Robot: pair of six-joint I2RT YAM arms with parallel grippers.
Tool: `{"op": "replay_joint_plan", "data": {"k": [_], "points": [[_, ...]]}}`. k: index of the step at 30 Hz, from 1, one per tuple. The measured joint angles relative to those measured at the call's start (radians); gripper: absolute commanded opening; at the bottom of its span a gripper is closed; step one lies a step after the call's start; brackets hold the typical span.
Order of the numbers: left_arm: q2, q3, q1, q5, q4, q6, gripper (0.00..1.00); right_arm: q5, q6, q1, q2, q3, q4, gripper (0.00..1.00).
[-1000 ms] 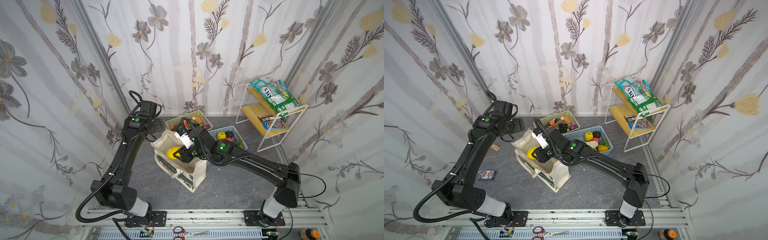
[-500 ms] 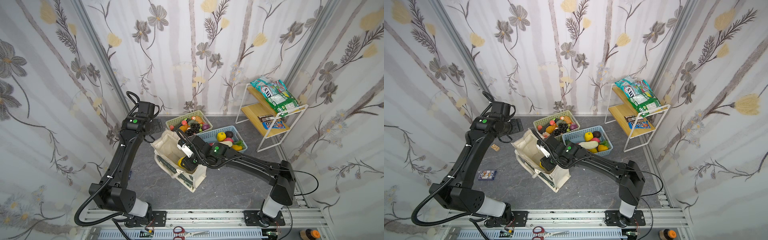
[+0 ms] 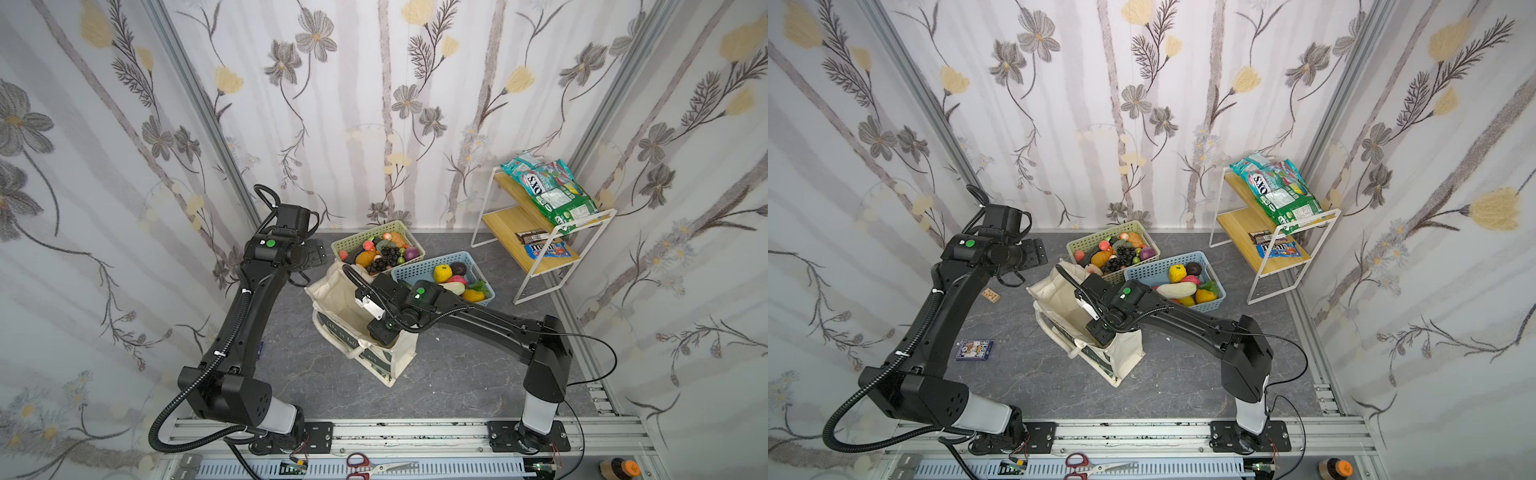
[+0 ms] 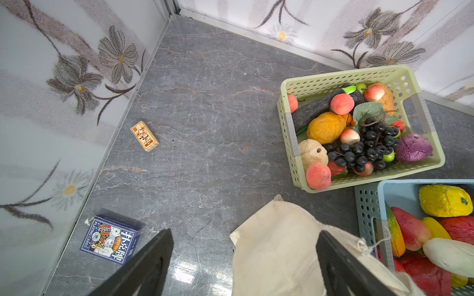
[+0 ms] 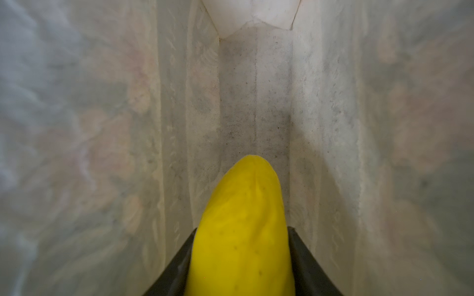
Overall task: Place the food into the grocery bag and tie it
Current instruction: 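Carry the papaya with the right gripper over the bag and lower it inside, then open the right gripper to drop the papaya and lift out of the bag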
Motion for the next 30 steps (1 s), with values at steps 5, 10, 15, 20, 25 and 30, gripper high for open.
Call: {"op": "replay_joint_plan", "data": {"k": [5, 10, 15, 20, 25, 30], "points": [[0.000, 0.000, 0.001, 0.002, 0.010, 0.006, 0.90, -0.016, -0.016, 0.001, 0.062, 0.004, 0.014, 0.49], [0.000, -0.001, 0.001, 0.002, 0.012, 0.009, 0.90, -0.029, -0.026, 0.000, 0.116, 0.007, 0.020, 0.50], [0.000, -0.004, 0.002, 0.002, 0.015, 0.011, 0.90, -0.056, -0.033, 0.002, 0.155, -0.008, 0.051, 0.51], [-0.002, -0.010, 0.004, 0.002, 0.016, 0.014, 0.90, -0.076, -0.034, 0.002, 0.179, -0.020, 0.077, 0.54], [-0.011, -0.021, 0.006, 0.002, 0.015, 0.014, 0.90, -0.091, -0.034, 0.001, 0.195, -0.039, 0.094, 0.60], [-0.017, -0.031, 0.007, 0.002, 0.016, 0.014, 0.90, -0.098, -0.033, 0.000, 0.198, -0.048, 0.094, 0.68]]}}
